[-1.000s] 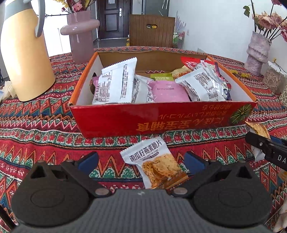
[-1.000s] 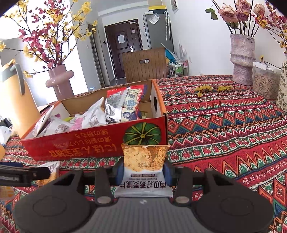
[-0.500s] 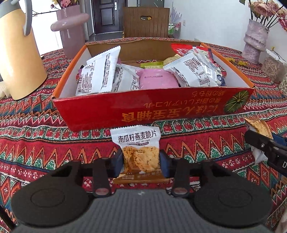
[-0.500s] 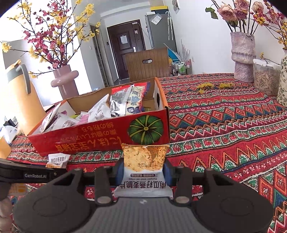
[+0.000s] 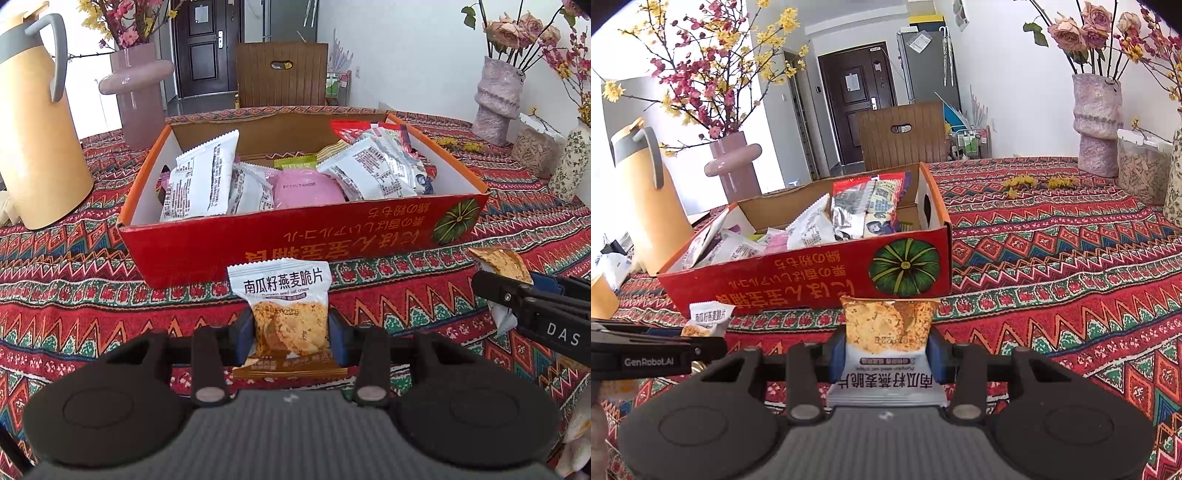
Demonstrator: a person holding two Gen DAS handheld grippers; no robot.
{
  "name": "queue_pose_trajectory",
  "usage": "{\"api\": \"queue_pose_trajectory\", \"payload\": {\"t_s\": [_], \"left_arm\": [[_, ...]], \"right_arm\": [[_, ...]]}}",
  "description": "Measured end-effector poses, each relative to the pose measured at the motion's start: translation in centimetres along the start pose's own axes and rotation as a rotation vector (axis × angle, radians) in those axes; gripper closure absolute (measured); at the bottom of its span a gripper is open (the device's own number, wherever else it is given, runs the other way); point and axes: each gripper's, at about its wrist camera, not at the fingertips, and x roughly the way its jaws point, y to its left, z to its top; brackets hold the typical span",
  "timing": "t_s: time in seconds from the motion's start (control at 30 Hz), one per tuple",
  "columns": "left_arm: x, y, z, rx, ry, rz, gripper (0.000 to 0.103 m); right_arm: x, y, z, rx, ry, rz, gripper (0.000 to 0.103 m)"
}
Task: Organize snacks
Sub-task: 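Grasp a second cracker packet with the left gripper while the right gripper holds its packet, then carry both cracker packets over the box and open both grippers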
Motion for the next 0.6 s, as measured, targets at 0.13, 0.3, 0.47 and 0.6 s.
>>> {"api": "queue_pose_trajectory", "payload": {"t_s": [0.13,0.3,0.47,0.6], "left_arm": [[-1.2,0.0,0.4,0.003,-0.049,-0.027,0.061],[-2.4,0.2,1.2,0.005,-0.103,-0.043,0.061],[-3.0,0.5,2.4,0.003,-0.146,-0.041,0.061],[-3.2,0.8,3.4,0.004,-0.178,-0.036,0.061]], "right_arm": [[-0.4,0.4,0.5,-0.009,-0.016,0.007,0.061],[-0.9,1.0,1.7,-0.026,-0.049,0.018,0.061],[-0.7,1.8,2.9,-0.046,-0.077,0.027,0.061],[-0.4,2.3,3.9,-0.060,-0.099,0.037,0.061]]}}
